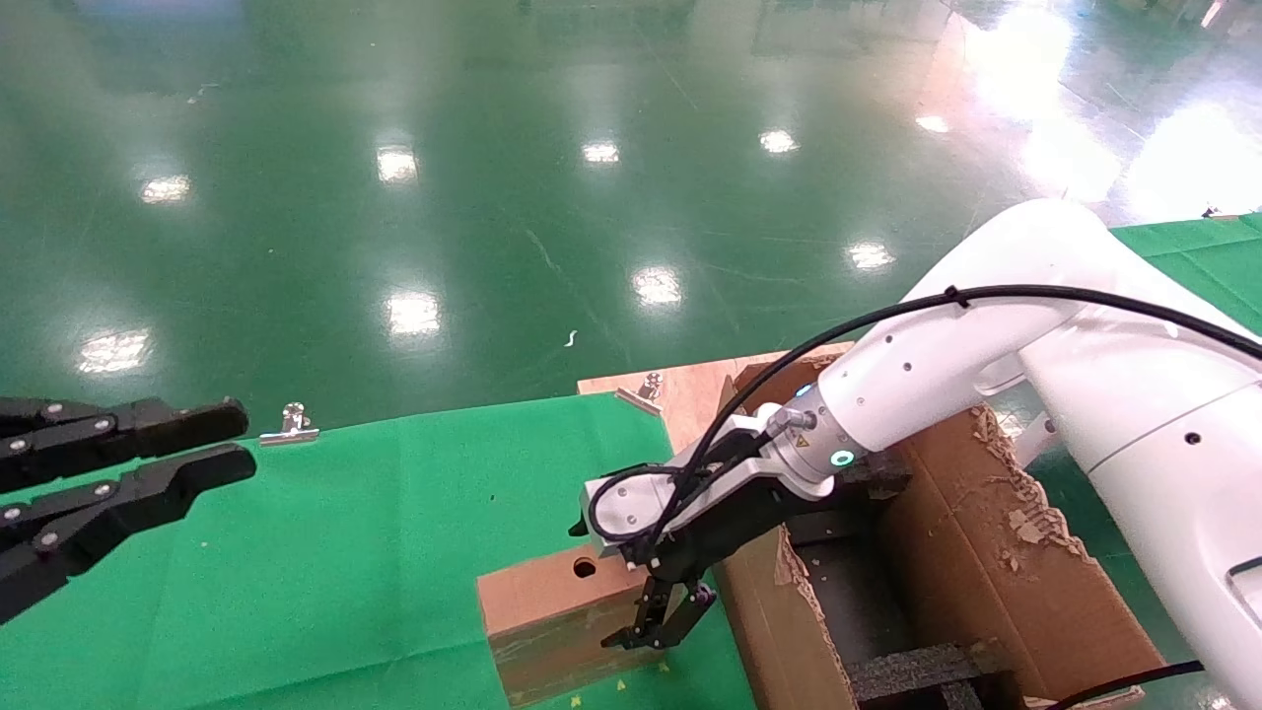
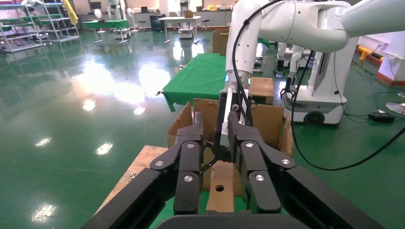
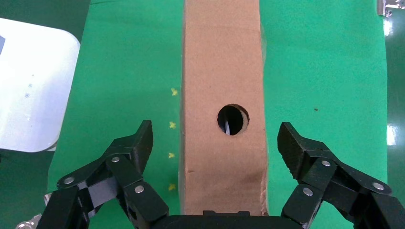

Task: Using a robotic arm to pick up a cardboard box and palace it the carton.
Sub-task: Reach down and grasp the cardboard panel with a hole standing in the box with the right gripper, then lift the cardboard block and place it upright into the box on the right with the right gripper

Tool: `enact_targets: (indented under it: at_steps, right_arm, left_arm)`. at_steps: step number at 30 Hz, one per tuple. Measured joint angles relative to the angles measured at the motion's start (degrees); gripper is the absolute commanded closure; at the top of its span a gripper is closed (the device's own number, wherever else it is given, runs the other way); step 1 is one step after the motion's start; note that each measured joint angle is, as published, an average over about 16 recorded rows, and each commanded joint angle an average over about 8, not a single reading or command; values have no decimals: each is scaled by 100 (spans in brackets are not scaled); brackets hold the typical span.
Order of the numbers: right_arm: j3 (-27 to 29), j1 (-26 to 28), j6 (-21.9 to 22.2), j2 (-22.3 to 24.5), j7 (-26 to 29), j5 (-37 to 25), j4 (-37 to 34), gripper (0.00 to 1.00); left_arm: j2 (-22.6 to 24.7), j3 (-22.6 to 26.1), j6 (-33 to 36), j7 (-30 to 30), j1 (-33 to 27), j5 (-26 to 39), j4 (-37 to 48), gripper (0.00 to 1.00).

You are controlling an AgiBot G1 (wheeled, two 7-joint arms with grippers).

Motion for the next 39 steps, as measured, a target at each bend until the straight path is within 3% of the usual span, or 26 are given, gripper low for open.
enact_targets:
  at_steps: [28,39]
  right_arm:
    - [57,-9,17,48,51,67,2,100]
    - [132,597,-69,239,126,444,-367,100]
  left_arm:
    - [0,0,0,0,0,2,0,0]
    - [0,0,0,0,0,2,0,0]
